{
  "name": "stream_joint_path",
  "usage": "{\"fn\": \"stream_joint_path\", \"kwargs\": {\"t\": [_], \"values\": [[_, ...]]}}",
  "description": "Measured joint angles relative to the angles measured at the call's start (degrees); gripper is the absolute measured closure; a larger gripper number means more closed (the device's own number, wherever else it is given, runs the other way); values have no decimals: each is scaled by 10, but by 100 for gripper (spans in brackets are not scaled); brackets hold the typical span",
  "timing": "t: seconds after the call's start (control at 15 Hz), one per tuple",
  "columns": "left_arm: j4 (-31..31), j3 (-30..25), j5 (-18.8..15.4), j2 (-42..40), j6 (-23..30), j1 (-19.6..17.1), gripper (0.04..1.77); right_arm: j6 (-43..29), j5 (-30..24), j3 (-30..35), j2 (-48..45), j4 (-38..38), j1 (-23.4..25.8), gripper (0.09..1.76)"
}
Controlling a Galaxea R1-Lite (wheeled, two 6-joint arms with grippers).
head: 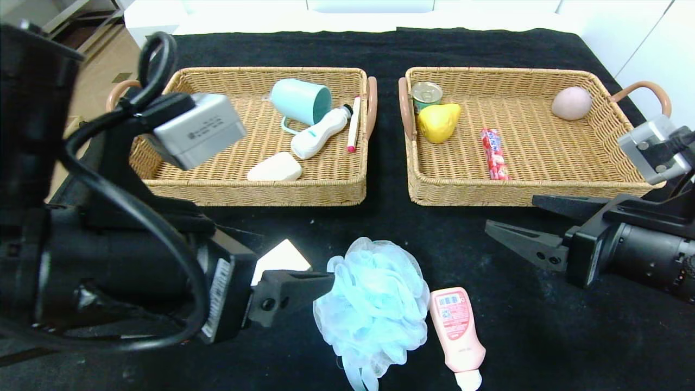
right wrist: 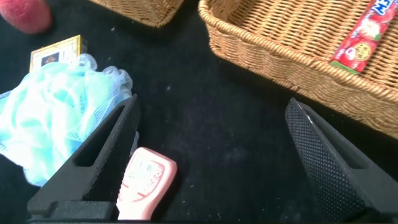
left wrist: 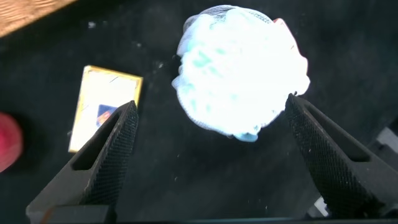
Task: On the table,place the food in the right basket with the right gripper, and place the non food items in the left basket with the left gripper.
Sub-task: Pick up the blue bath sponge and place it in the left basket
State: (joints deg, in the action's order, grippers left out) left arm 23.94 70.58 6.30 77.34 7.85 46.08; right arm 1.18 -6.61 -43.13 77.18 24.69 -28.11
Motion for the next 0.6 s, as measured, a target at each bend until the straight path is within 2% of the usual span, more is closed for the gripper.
{"fn": "stream_joint_path", "kwargs": {"t": [0.2,0.4,0.6], "values": [[-5,15,47,49,5,36,9,0,0,-4,1,-1,7,15],[-6,14,65,77,2,67,9,-1,0,-5,2,-1,8,15],[-7,12,70,103,4,77,9,-1,0,-5,2,0,8,14]]}}
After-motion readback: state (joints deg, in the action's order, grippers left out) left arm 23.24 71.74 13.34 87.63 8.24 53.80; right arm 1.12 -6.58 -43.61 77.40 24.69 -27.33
